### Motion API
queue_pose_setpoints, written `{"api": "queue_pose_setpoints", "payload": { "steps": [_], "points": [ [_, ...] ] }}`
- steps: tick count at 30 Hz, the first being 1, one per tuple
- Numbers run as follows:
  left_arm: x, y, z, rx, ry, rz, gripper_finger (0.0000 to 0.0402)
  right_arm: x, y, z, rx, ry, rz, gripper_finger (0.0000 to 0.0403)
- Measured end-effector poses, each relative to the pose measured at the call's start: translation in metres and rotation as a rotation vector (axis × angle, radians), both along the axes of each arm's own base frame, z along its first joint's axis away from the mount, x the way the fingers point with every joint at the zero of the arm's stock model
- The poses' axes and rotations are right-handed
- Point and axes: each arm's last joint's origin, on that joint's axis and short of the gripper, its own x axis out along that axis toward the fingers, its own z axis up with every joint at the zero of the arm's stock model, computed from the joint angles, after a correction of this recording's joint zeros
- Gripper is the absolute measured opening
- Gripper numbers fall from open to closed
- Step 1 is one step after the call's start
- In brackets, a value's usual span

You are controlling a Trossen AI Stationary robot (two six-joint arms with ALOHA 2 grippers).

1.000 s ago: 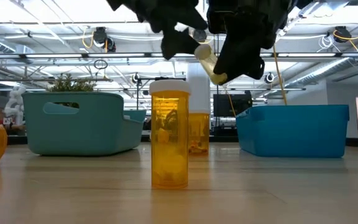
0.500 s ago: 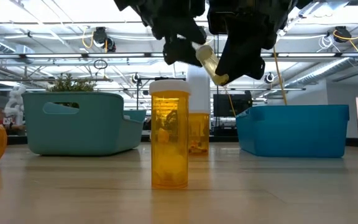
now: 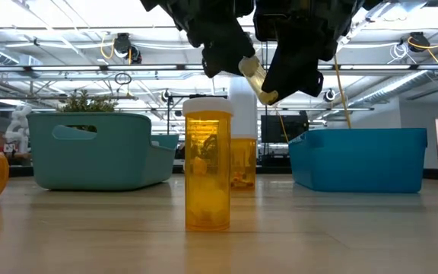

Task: Pick and place medicine bottles into bin by pill shape (circle, oval)
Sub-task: Put the small yellow pill bottle into the green bin

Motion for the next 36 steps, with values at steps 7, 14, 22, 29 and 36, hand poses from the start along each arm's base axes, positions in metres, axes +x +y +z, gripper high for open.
{"api": "queue_pose_setpoints", "payload": {
  "steps": [7, 14, 22, 29, 36],
  "points": [
    [0.0000, 0.0010, -0.0012, -0.003, 0.007, 0.007, 0.0198, 0.0003, 0.0001, 0.0003, 0.001, -0.004, 0.000, 0.0091],
    [0.0000, 0.0006, -0.0011, 0.001, 0.004, 0.001, 0.0197, 0.0003, 0.0000, 0.0002, -0.003, -0.005, 0.004, 0.0091],
    [0.0000, 0.0007, -0.0011, 0.007, 0.001, -0.006, 0.0164, 0.0002, 0.0000, 0.0002, -0.005, -0.004, 0.005, 0.0091],
    [0.0000, 0.0006, -0.0012, 0.007, 0.002, -0.006, 0.0121, 0.0001, 0.0000, 0.0001, -0.006, -0.002, 0.006, 0.0091],
    [-0.0002, 0.0006, -0.0013, 0.007, 0.004, -0.006, 0.0127, 0.0001, -0.0001, 0.0001, -0.026, -0.007, 0.025, 0.0091]
  ]
}}
